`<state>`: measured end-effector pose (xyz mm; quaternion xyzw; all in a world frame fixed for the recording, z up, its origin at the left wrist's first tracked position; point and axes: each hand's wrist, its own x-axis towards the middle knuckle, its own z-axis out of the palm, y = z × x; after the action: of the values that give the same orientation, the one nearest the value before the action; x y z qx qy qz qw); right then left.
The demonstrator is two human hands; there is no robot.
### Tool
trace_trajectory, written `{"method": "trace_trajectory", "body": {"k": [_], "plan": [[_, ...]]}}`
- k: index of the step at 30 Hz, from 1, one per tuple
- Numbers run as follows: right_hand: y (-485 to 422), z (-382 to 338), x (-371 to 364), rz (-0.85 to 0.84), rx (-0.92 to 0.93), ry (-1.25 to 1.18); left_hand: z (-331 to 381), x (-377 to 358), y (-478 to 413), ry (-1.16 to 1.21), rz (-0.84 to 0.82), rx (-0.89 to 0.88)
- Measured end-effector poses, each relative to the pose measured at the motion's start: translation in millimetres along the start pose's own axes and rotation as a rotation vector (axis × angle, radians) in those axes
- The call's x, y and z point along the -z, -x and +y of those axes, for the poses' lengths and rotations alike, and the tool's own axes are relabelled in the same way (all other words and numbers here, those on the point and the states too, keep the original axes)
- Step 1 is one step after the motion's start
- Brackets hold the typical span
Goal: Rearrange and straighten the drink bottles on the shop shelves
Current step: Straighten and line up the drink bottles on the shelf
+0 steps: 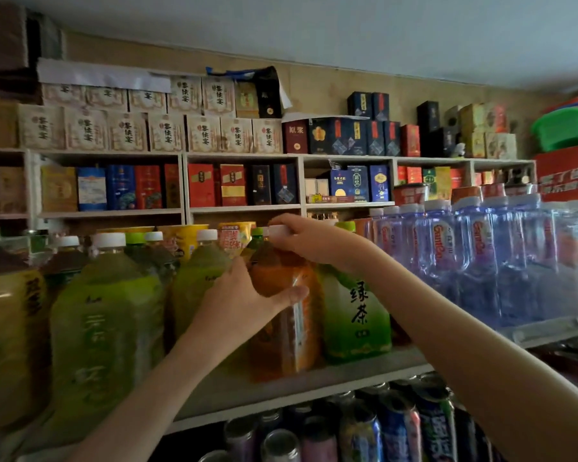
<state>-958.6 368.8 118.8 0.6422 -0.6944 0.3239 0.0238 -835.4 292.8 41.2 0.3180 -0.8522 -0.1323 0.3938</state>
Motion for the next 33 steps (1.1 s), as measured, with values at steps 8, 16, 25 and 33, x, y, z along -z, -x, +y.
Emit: {"method": "trace_trajectory", "body": {"k": [8,16,25,33], "plan": [[-14,13,1,0.066,0.114,0.016,6,5,-4,0.183,-0.156,0.065],[-27,13,-16,0.229,0.097,0.061,19,12,3,0.092,-0.058,0.090],[6,30,28,0.317,0.339,0.013,45,20,13,0.300,0.474,-0.170],[74,112,64,0.402,-0.050,0.199,74,-64,14,-0.095,0.298,-0.705]]}}
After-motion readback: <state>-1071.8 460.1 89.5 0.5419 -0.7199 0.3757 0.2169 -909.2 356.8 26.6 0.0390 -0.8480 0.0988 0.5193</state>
